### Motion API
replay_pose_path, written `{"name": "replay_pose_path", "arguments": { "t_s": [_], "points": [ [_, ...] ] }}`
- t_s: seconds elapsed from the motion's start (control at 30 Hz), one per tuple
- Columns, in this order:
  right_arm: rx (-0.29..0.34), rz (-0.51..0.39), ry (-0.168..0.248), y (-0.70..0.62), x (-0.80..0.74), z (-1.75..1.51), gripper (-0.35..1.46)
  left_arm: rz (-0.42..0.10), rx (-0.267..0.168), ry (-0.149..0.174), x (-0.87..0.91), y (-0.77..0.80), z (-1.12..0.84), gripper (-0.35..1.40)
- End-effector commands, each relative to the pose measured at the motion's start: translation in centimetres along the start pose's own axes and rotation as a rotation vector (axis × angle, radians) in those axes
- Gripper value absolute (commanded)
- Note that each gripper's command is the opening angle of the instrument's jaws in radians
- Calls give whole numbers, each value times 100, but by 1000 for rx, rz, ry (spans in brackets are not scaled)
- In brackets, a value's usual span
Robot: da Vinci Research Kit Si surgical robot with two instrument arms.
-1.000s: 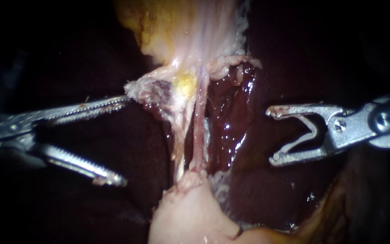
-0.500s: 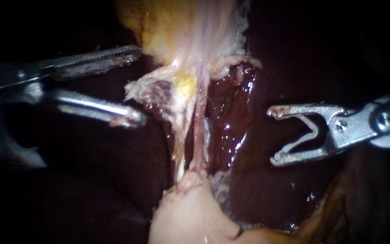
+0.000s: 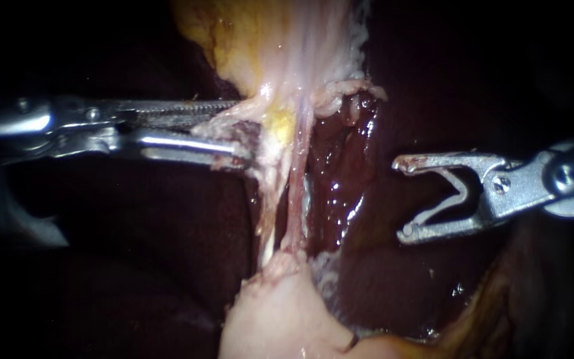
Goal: Grabbing gallbladder
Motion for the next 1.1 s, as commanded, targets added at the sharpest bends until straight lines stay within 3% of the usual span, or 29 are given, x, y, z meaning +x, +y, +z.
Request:
{"name": "replay_pose_path", "arguments": {
  "t_s": [0.03, 0.3, 0.43, 0.63, 0.8, 1.1],
  "points": [
    [0, 0, 0, 0, 0, 0, 50, -24, -4, -8, 4, 2, -5, -35],
    [0, 0, 0, 0, 0, 0, 50, -56, 13, -27, 30, 5, -32, -35],
    [1, 0, 0, 0, -1, -1, 50, -72, 26, -30, 53, 1, -61, -35],
    [1, 0, 0, -1, -1, -1, 50, -115, 54, 2, 83, -17, -102, -35],
    [1, 0, 0, -1, -1, -1, 50, -124, 79, 5, 80, -18, -107, -35],
    [1, 0, 0, -1, -1, -2, 50, -128, 79, 5, 79, -17, -105, -35]
  ]
}}
